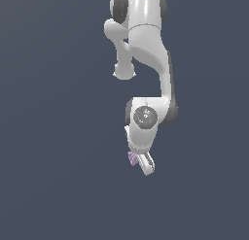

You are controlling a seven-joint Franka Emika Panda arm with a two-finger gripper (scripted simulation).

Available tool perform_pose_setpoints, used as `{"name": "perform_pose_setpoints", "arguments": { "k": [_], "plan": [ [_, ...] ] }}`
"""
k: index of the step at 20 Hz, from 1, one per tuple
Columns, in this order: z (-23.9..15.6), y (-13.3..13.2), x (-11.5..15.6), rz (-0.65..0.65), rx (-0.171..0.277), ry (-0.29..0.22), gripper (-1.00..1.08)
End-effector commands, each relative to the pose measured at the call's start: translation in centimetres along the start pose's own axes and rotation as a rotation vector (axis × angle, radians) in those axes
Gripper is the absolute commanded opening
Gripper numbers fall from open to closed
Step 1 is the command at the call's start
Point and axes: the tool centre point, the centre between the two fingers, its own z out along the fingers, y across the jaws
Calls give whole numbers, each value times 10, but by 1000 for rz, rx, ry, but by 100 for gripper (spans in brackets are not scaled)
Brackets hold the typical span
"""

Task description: Pick up the object and move it to a goal position.

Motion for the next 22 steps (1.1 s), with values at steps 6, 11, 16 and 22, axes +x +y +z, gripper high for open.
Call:
{"name": "perform_pose_setpoints", "arguments": {
  "k": [6,11,16,22],
  "plan": [
    [0,0,0,0,0,0,-100],
    [-3,0,0,0,0,0,-100],
    [-18,2,-2,0,0,0,-100],
    [-58,6,-4,0,0,-1,-100]
  ]
}}
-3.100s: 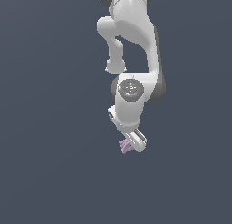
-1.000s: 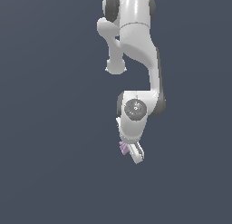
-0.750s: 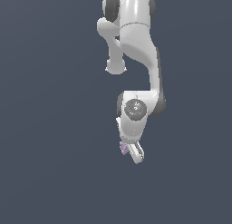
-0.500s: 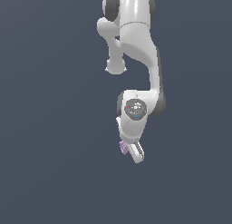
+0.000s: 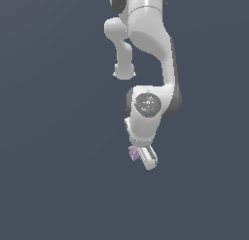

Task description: Pick up the object and move it to a goal position.

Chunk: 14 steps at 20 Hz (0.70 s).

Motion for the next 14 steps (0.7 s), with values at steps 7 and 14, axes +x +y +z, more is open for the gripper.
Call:
{"name": "perform_pose_setpoints", "arguments": {
  "k": [7,14],
  "plan": [
    [-88,9,-6,1,2,-1,-100],
    [-171,18,-11,2,1,0,-100]
  ]
}}
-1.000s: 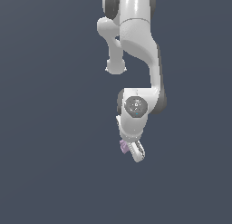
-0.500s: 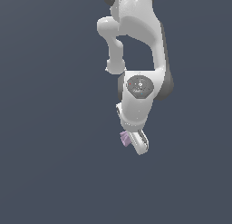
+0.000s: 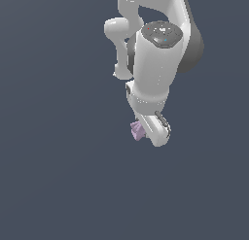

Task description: Pick up the object and move it to a goal position.

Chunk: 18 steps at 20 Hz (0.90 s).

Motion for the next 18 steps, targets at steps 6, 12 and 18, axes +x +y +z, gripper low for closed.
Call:
{"name": "perform_pose_setpoints", "arguments": {
  "k": [6,12,18],
  "plan": [
    [-88,9,-6,1,-1,1,-100],
    [-155,14,-10,0,-1,2,-100],
    [-209,16,-14,-1,-1,2,-100]
  ]
}}
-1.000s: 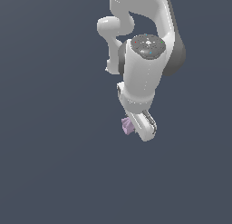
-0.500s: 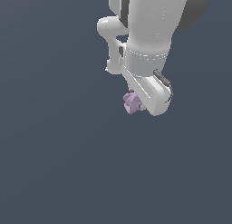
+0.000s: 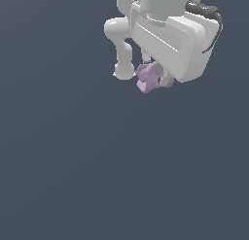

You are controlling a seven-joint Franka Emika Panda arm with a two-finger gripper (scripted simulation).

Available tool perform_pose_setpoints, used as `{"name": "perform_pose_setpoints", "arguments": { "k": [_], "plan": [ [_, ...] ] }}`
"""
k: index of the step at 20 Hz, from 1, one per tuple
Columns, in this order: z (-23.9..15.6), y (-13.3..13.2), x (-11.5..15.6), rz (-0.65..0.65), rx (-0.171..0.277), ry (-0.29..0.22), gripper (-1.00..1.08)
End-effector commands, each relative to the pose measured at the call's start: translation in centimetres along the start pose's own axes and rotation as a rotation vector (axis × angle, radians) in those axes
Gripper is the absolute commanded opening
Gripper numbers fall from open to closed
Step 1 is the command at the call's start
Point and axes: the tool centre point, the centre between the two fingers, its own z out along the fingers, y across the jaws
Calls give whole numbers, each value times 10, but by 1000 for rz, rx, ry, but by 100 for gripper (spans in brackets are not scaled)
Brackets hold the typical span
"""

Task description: Pick up the object and move it to a goal position.

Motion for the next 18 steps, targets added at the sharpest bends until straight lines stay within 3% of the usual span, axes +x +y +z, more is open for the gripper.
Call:
{"name": "perform_pose_setpoints", "arguments": {
  "k": [1,9,18],
  "plan": [
    [-19,1,-1,-1,-2,0,-100],
    [-54,2,-3,-1,-2,0,-100],
    [-64,1,-4,-2,-2,-1,-100]
  ]
}}
